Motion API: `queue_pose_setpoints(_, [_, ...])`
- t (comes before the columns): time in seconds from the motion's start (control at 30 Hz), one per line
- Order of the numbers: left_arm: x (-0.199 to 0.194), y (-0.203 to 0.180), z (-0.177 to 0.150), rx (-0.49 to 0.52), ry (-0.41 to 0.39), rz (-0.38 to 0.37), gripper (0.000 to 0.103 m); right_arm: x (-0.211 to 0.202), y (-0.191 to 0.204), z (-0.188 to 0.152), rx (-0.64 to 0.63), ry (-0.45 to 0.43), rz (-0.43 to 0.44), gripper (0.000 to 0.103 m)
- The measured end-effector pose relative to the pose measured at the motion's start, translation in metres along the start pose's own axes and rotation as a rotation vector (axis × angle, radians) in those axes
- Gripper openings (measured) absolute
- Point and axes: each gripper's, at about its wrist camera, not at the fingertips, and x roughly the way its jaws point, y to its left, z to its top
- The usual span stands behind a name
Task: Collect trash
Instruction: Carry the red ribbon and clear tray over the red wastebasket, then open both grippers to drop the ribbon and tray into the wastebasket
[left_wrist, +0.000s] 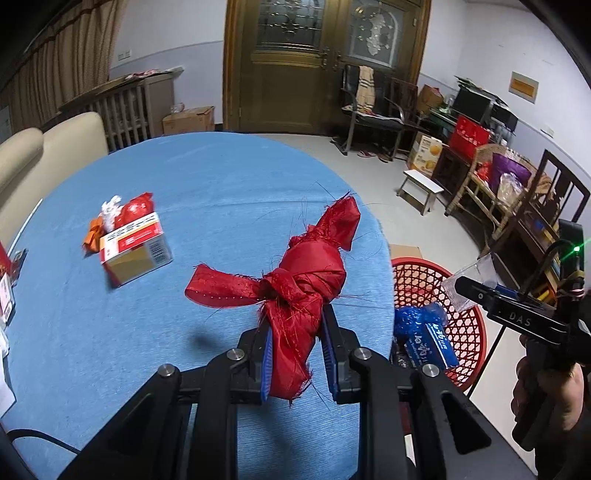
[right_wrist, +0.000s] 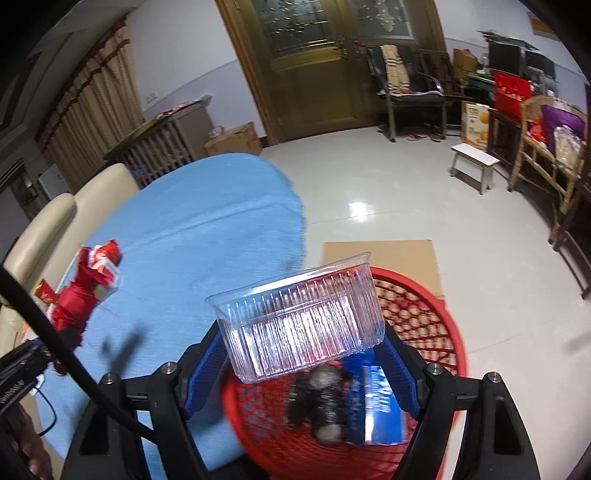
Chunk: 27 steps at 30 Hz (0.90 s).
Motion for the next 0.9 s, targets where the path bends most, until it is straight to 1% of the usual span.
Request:
queue_pose_setpoints(0.23, [0.004, -0.015, 0.004, 0.03, 0.006, -0.015, 0.024, 0.002, -0.035, -0.006, 0.053, 0.021, -0.06, 0.081])
queue_pose_setpoints(0.37, [0.007, -0.025, 0.006, 0.049, 0.011, -0.026, 0.024, 0.007, -0.045, -0.01, 0.064, 0.048, -0.072, 0.082])
queue_pose_setpoints(0.5, [0.011, -0.035, 0.007, 0.07, 0.018, -0.036, 0.024, 0.013, -0.049, -0.018, 0.062, 0.077, -0.064, 0.082])
queue_pose_setpoints(0.67, [0.016, -0.046, 0.008, 0.092, 0.025, -0.041, 0.024, 0.02, -0.051, -0.023, 0.058, 0.093, -0.072, 0.082])
queue_pose_setpoints(0.77, [0.018, -0.051, 0.009, 0.099, 0.03, -0.043, 0.024, 0.021, -0.055, -0.022, 0.06, 0.09, -0.069, 0.082])
queue_pose_setpoints(0.9, [0.021, -0.061, 0.011, 0.117, 0.034, -0.048, 0.024, 0.027, -0.059, -0.021, 0.069, 0.111, -0.051, 0.083])
